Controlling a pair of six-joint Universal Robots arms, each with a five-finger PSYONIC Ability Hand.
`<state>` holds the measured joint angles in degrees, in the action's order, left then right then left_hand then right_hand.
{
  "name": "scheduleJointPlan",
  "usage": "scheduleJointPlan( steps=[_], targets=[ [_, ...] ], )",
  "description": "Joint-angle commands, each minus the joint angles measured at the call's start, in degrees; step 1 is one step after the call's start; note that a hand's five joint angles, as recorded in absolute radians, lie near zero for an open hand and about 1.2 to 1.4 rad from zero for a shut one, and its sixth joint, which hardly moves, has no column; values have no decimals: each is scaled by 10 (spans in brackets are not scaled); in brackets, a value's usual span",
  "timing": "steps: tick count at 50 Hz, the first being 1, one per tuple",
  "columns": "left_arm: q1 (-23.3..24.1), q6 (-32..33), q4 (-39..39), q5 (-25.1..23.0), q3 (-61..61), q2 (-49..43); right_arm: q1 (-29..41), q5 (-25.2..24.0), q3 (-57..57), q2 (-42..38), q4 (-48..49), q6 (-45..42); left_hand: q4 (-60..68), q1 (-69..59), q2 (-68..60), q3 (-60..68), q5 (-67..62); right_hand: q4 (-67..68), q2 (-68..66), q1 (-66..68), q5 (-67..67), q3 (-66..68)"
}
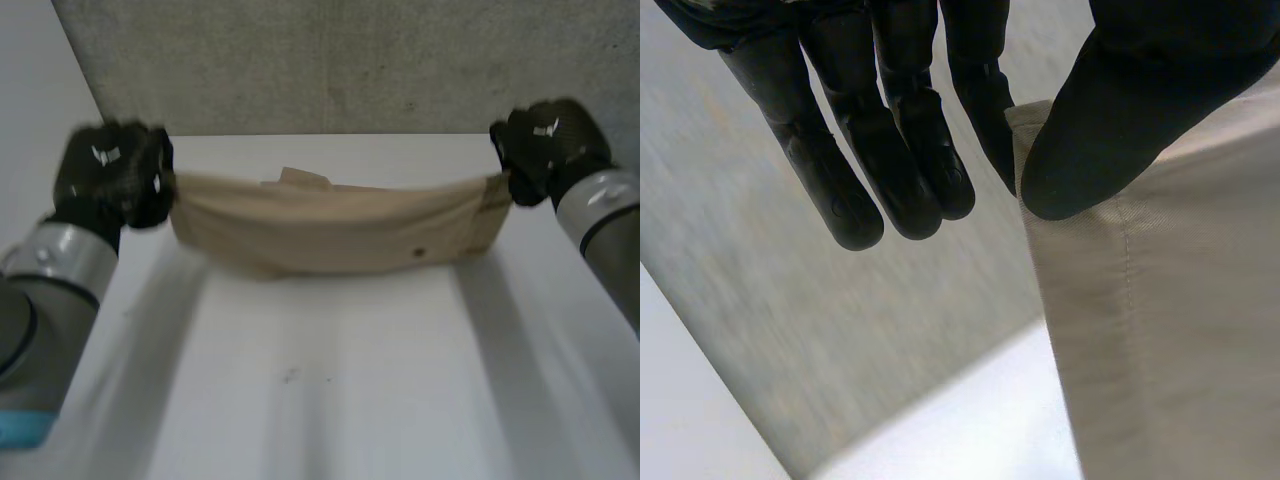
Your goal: Fold the shorts.
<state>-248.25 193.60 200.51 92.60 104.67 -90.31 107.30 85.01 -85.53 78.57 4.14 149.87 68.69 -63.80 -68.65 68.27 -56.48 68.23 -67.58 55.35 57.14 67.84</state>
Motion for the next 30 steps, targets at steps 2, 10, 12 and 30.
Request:
scheduleJointPlan(
  steps=[2, 10, 12, 30],
  targets=[
    [5, -2, -137, -1, 70, 43, -3, -1, -62, 19, -18, -10, 113, -162, -114, 117, -135, 118, -124, 246, 129, 122],
    [8, 0, -278, -21, 103, 114, -5, -18, -123, 59, -134, -55, 113, -162, -114, 117, -135, 118, -124, 246, 129, 122],
    [8, 2, -296, -34, 109, 125, -6, -25, -133, 69, -156, -71, 113, -162, -114, 117, -135, 118, -124, 246, 129, 122],
    [12, 29, -386, -59, 121, 147, -6, -41, -186, 99, -319, -197, 113, -162, -114, 117, -135, 118, -124, 246, 129, 122]
  ],
)
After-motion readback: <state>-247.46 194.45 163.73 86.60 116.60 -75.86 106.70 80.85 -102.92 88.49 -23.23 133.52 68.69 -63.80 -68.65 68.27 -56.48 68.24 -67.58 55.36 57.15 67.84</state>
